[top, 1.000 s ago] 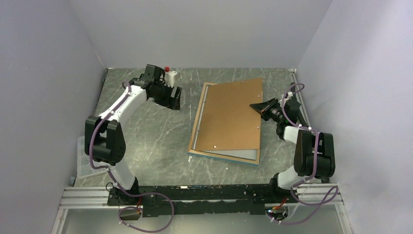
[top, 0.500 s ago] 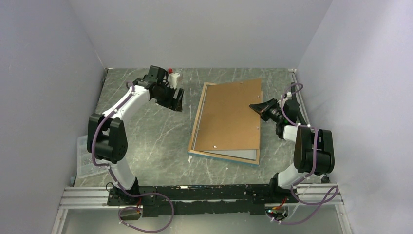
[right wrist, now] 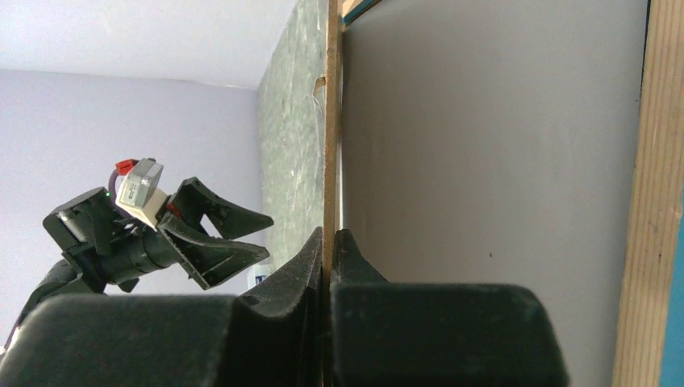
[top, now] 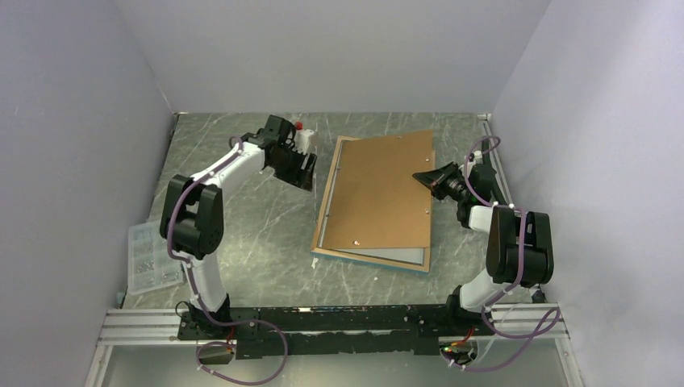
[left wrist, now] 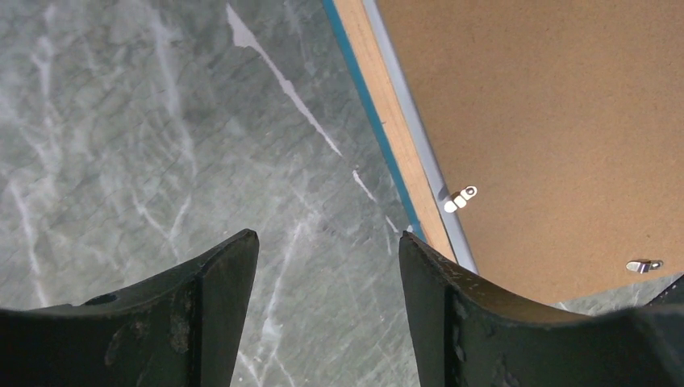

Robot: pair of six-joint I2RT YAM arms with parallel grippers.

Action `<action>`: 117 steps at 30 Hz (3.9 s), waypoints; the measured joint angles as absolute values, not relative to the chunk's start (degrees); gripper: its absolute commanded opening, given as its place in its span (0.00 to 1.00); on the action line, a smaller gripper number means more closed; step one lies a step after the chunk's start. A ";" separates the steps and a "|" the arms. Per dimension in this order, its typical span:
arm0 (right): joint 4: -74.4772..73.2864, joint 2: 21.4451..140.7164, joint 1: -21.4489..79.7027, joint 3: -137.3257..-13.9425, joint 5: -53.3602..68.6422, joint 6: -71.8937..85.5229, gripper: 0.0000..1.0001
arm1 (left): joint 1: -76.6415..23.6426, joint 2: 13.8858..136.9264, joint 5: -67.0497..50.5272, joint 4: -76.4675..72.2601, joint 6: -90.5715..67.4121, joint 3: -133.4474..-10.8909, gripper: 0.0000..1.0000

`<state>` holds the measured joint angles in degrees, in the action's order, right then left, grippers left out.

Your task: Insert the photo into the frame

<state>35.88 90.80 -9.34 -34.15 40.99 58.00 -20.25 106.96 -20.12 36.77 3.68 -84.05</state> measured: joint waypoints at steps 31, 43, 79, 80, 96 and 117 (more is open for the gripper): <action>32.73 88.49 -7.07 -32.95 35.59 55.16 0.02 | -23.46 116.97 -26.15 30.13 1.30 -84.58 0.19; 29.54 88.42 -5.04 -34.13 31.70 52.53 0.13 | -23.46 117.23 -26.57 29.26 2.35 -84.09 0.13; 4.19 87.99 4.40 -41.54 12.80 36.77 0.76 | -23.55 117.58 -27.18 27.64 2.44 -80.68 0.03; 1.89 88.66 5.52 -43.40 10.70 35.86 0.76 | -23.55 117.58 -27.16 27.62 2.46 -80.68 0.03; -14.76 94.59 13.50 -57.10 -3.51 31.48 1.00 | -23.18 116.51 -26.20 26.92 3.68 -79.48 0.03; -24.18 92.60 11.86 -58.96 -5.15 25.67 1.00 | -23.66 114.89 -25.65 27.81 3.81 -78.11 0.03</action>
